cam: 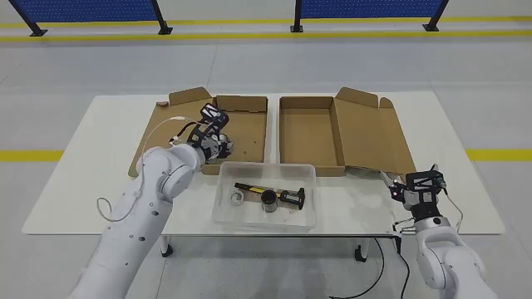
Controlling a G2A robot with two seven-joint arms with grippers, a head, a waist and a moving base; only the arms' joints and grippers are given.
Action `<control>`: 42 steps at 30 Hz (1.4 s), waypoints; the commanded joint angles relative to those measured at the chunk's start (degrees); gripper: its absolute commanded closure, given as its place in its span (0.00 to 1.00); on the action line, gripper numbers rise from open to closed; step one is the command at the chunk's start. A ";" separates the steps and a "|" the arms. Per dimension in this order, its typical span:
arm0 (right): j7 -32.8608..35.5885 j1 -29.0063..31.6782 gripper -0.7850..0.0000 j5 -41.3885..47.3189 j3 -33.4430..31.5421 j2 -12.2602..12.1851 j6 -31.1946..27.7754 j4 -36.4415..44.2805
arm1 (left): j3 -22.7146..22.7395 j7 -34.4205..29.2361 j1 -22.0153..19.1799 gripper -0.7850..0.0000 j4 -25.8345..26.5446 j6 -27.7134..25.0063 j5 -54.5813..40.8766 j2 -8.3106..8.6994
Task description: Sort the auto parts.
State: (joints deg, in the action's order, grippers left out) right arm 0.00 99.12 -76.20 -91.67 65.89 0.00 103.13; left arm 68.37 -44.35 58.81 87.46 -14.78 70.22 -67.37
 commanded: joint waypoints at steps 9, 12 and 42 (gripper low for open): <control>0.00 0.00 0.00 0.00 0.00 0.00 0.00 0.00 | -2.90 0.46 -2.56 1.00 -5.16 1.74 3.88 -0.63; 0.00 0.00 0.00 0.00 0.00 0.00 0.00 0.00 | -3.06 1.52 -3.03 1.00 -6.55 1.18 1.75 -0.88; 0.00 0.00 0.00 0.00 0.00 0.00 0.00 0.00 | -7.15 2.72 -7.29 0.44 -18.75 1.91 2.81 -2.64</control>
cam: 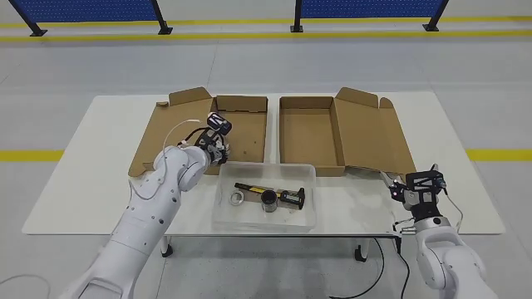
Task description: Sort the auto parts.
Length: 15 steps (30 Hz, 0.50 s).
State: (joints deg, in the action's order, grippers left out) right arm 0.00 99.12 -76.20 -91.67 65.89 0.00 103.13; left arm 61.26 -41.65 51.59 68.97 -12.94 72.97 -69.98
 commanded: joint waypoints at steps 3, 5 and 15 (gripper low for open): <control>0.00 0.00 0.00 0.00 0.00 0.00 0.00 0.00 | -0.16 0.11 -0.20 0.27 -0.68 0.15 0.12 -0.14; 0.00 0.00 0.00 0.00 0.00 0.00 0.00 0.00 | -0.42 -0.17 -0.29 0.24 -0.97 0.35 1.05 -0.17; 0.00 0.00 0.00 0.00 0.00 0.00 0.00 0.00 | -0.15 0.31 -0.21 0.08 0.06 0.92 1.95 -0.30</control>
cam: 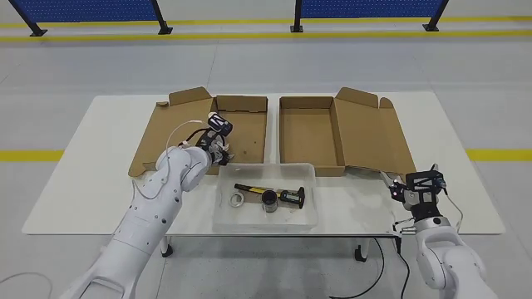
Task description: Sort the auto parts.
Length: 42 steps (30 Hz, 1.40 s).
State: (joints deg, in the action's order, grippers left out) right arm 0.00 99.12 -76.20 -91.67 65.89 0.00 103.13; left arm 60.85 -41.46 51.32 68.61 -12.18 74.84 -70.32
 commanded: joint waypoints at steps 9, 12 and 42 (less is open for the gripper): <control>0.00 0.00 0.00 0.00 0.00 0.00 0.00 0.00 | 2.90 -0.38 1.88 0.02 7.25 0.61 1.61 0.70; 0.00 0.00 0.00 0.00 0.00 0.00 0.00 0.00 | 3.99 -1.07 2.95 0.04 11.00 0.19 1.94 1.00; 0.00 0.00 0.00 0.00 0.00 0.00 0.00 0.00 | -5.66 -12.50 9.21 0.27 25.01 -11.08 -13.10 0.35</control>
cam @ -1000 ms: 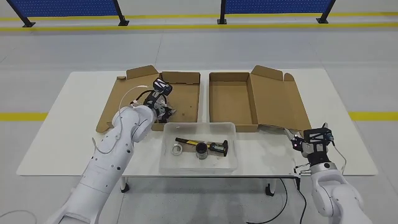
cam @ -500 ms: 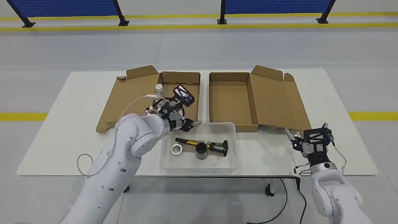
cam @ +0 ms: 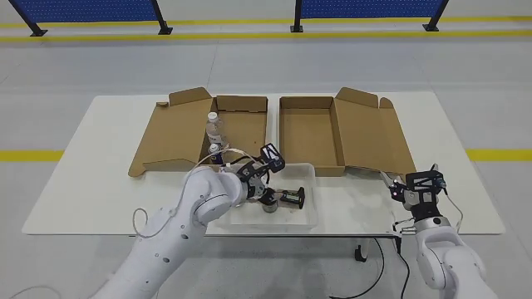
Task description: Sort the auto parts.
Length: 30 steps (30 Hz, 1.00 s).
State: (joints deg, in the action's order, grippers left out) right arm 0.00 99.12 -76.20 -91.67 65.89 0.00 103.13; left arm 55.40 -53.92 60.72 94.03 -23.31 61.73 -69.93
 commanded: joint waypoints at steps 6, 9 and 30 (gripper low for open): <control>0.00 0.00 0.00 0.00 0.00 0.00 0.00 0.00 | -1.35 -0.14 -1.53 0.41 -3.43 0.77 1.47 -0.27; 0.00 0.00 0.00 0.00 0.00 0.00 0.00 0.00 | -1.83 -0.29 -2.13 0.44 -4.69 0.82 1.82 -0.38; 0.00 0.00 0.00 0.00 0.00 0.00 0.00 0.00 | -4.82 -3.28 -5.35 0.55 -10.95 -0.58 0.23 -1.11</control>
State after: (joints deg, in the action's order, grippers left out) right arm 0.00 99.12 -76.20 -91.67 65.89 0.00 103.13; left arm 50.86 -57.38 55.57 83.48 -23.84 61.91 -70.97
